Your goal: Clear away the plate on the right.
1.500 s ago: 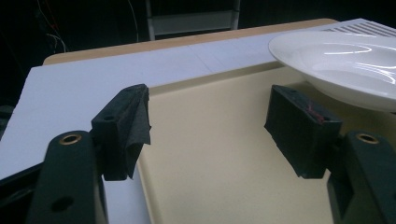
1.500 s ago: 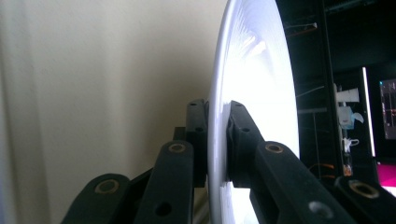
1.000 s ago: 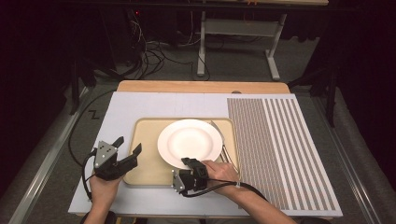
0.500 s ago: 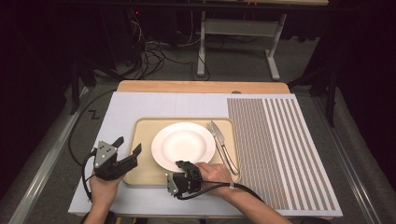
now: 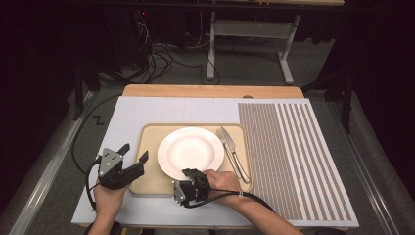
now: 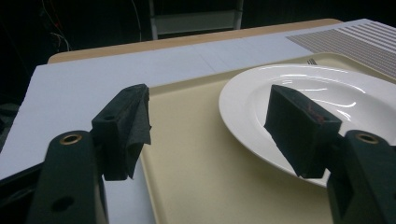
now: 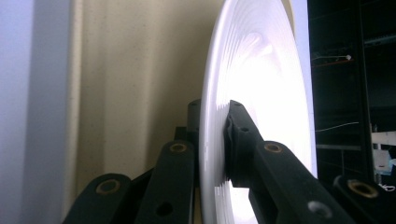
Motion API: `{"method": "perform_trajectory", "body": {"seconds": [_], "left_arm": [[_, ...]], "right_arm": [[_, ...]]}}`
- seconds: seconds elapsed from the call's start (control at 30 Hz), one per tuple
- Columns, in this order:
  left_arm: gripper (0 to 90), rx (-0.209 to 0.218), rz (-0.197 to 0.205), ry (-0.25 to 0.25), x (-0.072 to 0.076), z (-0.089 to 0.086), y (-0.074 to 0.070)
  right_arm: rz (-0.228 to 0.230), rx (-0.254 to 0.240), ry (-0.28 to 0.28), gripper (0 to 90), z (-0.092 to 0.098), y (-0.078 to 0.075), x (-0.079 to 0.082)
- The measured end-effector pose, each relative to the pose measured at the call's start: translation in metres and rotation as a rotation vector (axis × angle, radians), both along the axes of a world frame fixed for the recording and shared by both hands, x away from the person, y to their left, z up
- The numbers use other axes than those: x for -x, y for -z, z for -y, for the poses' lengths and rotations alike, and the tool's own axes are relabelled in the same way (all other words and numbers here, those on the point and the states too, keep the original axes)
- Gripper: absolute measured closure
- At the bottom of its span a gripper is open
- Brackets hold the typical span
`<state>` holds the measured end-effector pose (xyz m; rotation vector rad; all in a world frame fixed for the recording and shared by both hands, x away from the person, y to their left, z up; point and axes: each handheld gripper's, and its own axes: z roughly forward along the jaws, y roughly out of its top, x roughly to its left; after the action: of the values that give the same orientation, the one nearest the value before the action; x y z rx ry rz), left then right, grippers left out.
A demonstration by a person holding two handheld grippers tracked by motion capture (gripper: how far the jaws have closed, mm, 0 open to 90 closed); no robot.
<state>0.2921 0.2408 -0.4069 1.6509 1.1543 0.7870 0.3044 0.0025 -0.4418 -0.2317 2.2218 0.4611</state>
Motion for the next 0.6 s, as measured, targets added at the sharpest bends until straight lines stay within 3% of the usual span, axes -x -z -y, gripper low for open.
{"method": "perform_trajectory", "body": {"seconds": [0.17, 0.6], "left_arm": [[31.5, 0.001, 0.001, -0.001, 0.0, 0.0, 0.0], [31.5, -0.001, -0.001, 0.0, 0.0, 0.0, 0.0]], "right_arm": [[0.015, 0.016, 0.005, 83.1, 0.001, 0.004, -0.004], [-0.005, 0.029, 0.014, 81.8, 0.001, 0.01, -0.012]]}}
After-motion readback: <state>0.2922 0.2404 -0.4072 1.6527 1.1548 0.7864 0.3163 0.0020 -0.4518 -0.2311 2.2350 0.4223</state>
